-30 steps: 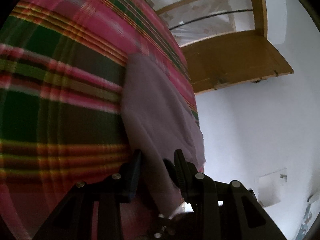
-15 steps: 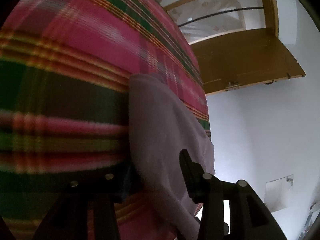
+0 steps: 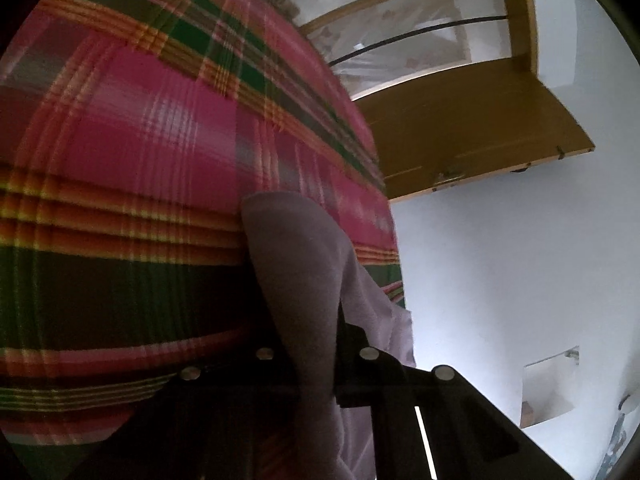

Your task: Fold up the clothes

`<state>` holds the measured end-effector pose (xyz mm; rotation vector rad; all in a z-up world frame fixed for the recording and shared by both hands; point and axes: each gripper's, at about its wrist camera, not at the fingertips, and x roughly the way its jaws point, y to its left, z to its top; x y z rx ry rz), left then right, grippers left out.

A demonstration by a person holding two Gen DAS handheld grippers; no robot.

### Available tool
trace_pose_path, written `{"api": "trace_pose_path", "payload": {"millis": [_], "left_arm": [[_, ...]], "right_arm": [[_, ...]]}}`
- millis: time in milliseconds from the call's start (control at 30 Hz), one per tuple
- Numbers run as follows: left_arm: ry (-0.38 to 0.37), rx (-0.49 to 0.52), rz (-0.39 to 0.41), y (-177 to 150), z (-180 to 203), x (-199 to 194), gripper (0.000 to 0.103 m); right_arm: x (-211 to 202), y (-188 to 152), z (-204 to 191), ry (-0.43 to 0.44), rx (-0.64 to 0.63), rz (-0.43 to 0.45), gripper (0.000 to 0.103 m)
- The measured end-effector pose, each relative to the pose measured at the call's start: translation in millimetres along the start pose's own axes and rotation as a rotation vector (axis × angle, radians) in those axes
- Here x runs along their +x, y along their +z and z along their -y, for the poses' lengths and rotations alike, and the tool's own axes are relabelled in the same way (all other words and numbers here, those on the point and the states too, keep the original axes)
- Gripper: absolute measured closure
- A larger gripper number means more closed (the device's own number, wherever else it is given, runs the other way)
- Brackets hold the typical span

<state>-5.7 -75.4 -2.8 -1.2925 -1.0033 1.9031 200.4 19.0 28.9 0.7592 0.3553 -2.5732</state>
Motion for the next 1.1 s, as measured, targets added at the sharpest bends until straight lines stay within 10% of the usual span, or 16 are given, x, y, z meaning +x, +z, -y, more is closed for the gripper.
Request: {"api": "trace_pose_path", "payload": {"millis": [1100], "left_arm": [[0.178,-0.089,0.173,2,-79,-113,0.089]], "right_arm": [[77,45,-90,0.358,-0.114,-0.099,0.092]]}}
